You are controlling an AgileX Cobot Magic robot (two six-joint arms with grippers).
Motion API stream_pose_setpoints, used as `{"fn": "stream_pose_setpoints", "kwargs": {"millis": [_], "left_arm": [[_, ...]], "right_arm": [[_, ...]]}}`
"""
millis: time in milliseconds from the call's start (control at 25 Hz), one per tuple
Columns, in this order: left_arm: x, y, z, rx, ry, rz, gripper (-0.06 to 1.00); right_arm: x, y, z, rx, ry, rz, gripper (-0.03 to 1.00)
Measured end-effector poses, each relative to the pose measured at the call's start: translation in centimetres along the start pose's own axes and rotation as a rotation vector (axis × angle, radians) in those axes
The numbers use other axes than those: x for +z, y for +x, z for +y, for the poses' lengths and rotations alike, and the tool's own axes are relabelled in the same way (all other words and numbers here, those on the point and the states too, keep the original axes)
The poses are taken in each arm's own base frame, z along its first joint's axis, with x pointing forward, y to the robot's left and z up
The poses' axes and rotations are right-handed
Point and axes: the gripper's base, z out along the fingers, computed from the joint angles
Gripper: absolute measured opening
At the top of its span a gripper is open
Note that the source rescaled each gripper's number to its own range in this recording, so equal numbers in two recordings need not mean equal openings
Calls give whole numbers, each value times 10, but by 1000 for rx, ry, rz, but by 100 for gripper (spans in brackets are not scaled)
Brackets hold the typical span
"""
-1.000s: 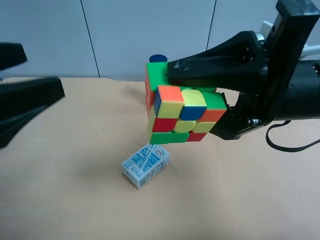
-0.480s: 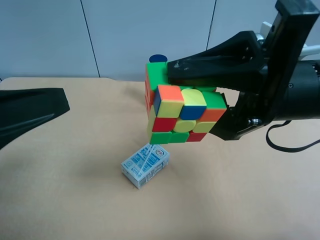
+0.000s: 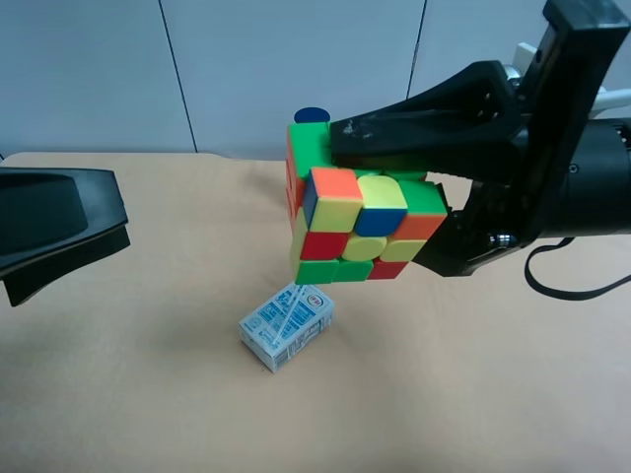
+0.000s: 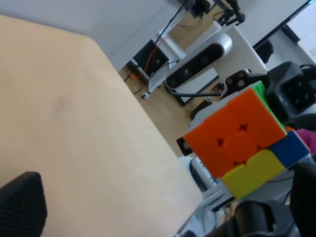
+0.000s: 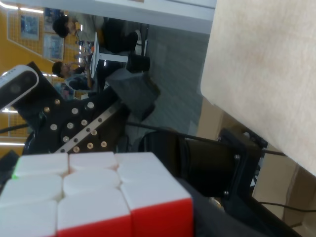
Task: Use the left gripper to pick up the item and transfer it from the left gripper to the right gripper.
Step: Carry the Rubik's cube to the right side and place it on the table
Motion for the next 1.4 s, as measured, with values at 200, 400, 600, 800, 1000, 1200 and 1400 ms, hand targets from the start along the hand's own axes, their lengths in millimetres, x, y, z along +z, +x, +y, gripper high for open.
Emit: {"fn": "stream_pose_setpoints", "kwargs": {"millis": [200,400,600,800,1000,1200,1400], "left_arm": [[4,5,4,155,-30,64,100],[5,10,8,307,-59,126,100],[4,2,0,482,-53,162,100],[-5,-16,-1,621,-163,305,100],[-32,-39,5,634,-437,452,100],[-72,-34,-8,641,-498,400,100],[-115,-16,-24,581,-491,218,100]], "right_arm": [[0,0,0,0,0,0,0],[0,0,0,0,0,0,0],[0,0,0,0,0,0,0],[0,0,0,0,0,0,0],[0,0,0,0,0,0,0],[0,0,0,0,0,0,0],[0,0,0,0,0,0,0]]}}
